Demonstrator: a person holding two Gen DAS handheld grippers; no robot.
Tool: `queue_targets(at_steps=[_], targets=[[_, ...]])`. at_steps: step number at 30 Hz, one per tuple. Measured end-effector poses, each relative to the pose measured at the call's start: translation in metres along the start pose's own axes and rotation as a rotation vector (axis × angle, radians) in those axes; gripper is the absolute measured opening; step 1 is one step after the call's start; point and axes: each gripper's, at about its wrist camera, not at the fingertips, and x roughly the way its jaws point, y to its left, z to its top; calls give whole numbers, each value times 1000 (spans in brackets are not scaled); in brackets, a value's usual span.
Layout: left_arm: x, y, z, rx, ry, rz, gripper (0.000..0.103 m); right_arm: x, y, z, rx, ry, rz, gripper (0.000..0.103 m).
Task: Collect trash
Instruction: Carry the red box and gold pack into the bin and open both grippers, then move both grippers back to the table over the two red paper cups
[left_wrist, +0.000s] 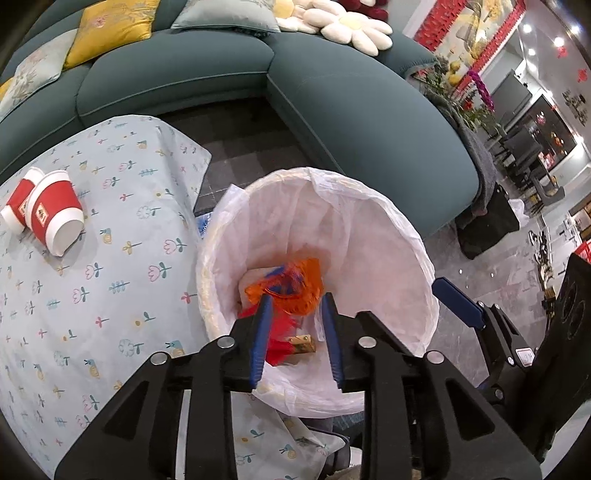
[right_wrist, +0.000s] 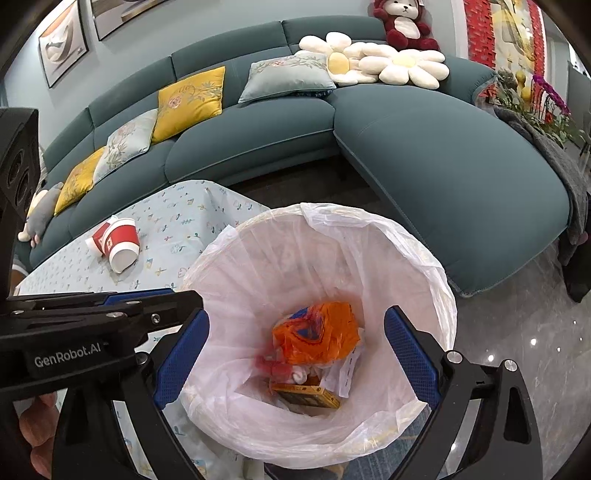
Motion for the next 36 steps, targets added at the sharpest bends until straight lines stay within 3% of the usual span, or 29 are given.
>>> queue_targets(at_steps=[7,12,19,26,33,36], targets=[[-23,26,-6,-75,-82,40,34,-3,9,5,13,-4,7,92],[-47,66,-15,-168,-153,118,42,-5,31,10,-15,-8,30,92],[-83,138,-28,-314,-228,214,52,2,90,22,-75,-3,97,92],[-106,202,-35,-373,-265,325,58,25,166,38,-167,4,171,92],[-114,251,-30,-403,-283,378,59,61,229,50,-260,24,207,92],[-114,268,-26,-413,-297,397,71,84,246,55,-255,42,235,92]])
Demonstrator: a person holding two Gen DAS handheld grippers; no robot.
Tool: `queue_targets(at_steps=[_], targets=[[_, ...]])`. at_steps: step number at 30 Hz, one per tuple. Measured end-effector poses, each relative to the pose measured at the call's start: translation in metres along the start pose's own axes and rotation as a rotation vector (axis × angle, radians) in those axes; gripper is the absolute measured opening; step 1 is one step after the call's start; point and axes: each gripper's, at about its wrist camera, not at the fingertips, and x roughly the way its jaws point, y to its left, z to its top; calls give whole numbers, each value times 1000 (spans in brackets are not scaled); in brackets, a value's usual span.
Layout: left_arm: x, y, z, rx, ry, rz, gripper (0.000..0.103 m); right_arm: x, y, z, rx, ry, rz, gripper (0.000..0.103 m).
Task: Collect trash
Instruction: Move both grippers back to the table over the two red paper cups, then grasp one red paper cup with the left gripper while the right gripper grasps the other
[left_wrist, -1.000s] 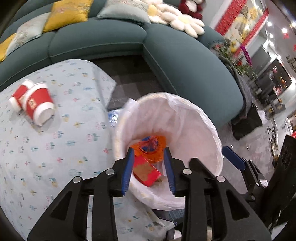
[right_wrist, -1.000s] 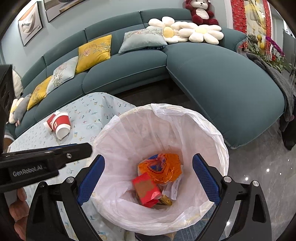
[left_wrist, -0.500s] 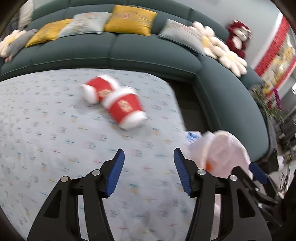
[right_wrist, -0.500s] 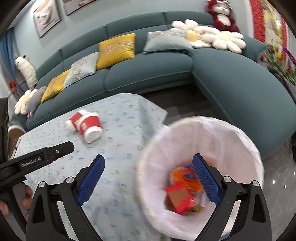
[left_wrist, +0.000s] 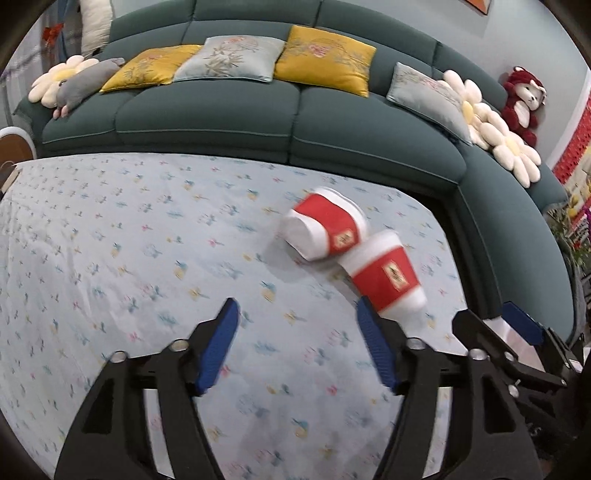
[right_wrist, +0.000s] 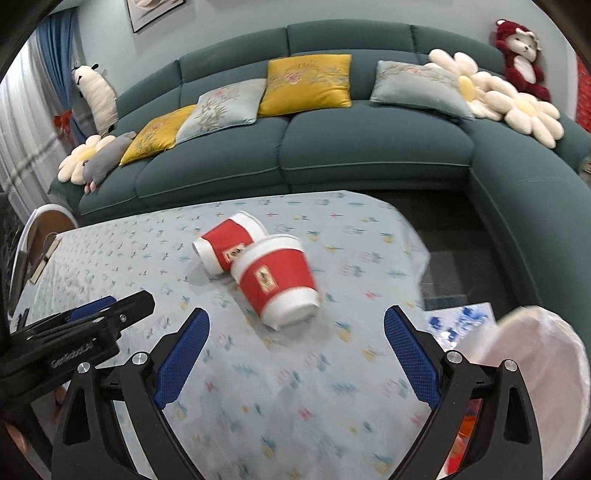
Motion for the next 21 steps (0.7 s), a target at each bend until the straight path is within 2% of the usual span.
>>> queue_targets(at_steps=[1,5,12,19,20,21], targets=[[2,3,2,-3,-5,4,77,6,1,2,4,5,8,92],[18,14,11,1,7,17,77,37,5,9,-3,38,-8,92],[37,27,19,-2,13,21,79,85,15,11,-90,108,-65,92],[50,24,23,33,20,3,81,109,20,13,-118,132,-80,92],[51,24,24,35,21,-4,81,111,21,13,-122,137,-71,88],[53,23,25,39,22,-12,81,113,21,12,-125,146,-60,79]])
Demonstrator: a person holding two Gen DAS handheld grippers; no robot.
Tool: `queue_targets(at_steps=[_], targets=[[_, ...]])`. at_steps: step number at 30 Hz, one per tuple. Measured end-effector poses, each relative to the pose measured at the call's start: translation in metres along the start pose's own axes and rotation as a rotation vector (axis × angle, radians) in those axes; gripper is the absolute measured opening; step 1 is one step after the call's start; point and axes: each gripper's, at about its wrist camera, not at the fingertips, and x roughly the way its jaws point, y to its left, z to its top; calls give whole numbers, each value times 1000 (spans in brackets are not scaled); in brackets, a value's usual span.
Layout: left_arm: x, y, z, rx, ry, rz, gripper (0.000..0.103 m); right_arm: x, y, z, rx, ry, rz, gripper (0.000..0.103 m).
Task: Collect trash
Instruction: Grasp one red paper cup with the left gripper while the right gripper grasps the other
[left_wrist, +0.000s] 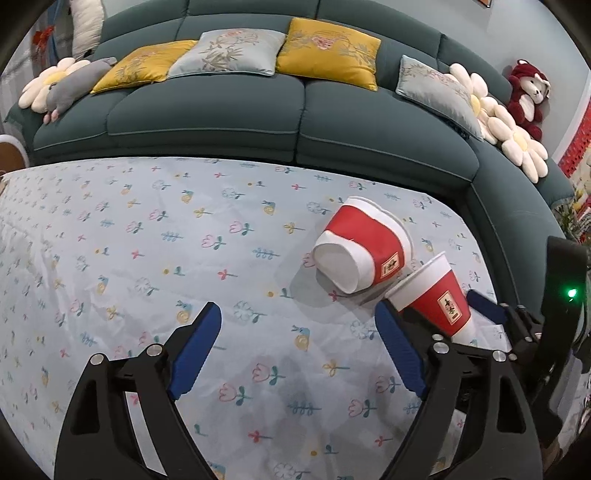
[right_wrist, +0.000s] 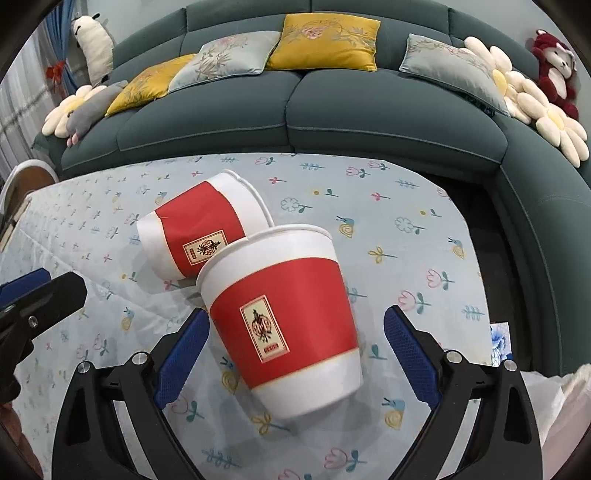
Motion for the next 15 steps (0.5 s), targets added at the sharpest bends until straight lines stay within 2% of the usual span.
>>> queue_targets(at_steps=[8,9,13,15], targets=[[21,-14,12,21,9,-41,83,-19,-19,-14,71,-41,11,75],[24,-16,14,23,11,-43,82,-26,-23,-18,88,-49,7,75],[38,-31,18,55,32,-41,67,-45,-36,-32,137,-61,-2,76],[44,-37,20,57,33,-35,65,-54,-43,-41,160,-64,-4,76]])
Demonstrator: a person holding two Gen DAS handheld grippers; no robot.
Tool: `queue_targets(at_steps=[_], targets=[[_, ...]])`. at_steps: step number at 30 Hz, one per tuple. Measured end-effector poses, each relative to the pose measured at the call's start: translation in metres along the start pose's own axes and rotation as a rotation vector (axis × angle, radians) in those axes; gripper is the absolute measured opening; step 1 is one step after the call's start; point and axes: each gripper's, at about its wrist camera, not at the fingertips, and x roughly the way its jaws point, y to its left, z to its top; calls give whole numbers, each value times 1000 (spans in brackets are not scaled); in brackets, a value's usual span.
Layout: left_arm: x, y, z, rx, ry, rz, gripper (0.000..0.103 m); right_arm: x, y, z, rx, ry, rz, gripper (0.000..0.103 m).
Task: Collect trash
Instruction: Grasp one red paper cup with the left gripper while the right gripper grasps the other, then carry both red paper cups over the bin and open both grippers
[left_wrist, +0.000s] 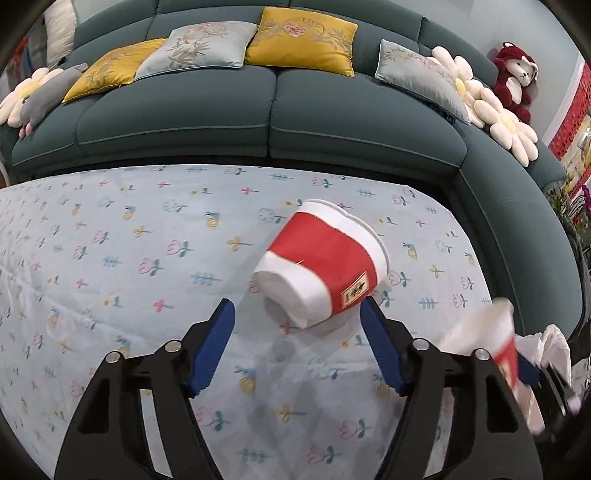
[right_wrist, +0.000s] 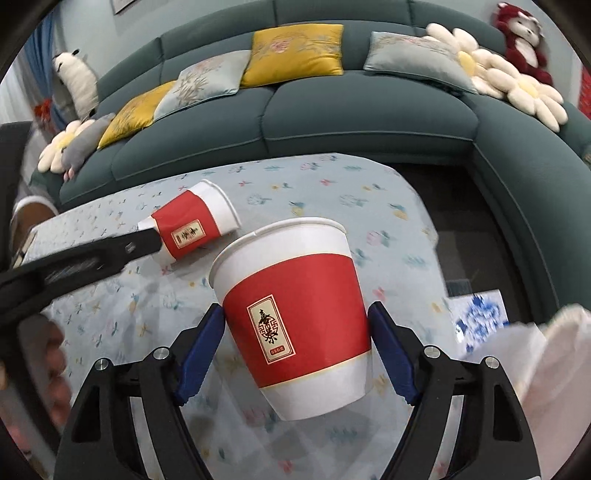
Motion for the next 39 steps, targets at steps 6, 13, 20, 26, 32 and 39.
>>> queue_targets(at_steps=[6,13,20,26,32,39], targets=[[17,-7,1,-7,45,3,24,-16,-17,-14,51,-2,10,76],[9,-20,-9,35,28,-16,1,-32,-17,-21,28,-23,-12,76],[-18,-28,-21,55,-6,-59,1,-42,-29,-26,70,-29,3,76],[-42,-44,-37,63,-13,-100,1,-58,-42,-33,91,-48,-18,76],[-58,-74,-53,100,-10,-127,1,-74,-57,-40,117,-68,-50,76],[-77,-112,-67,142,-9,-168,1,-99,-85,-52,174,-102,-93,76]])
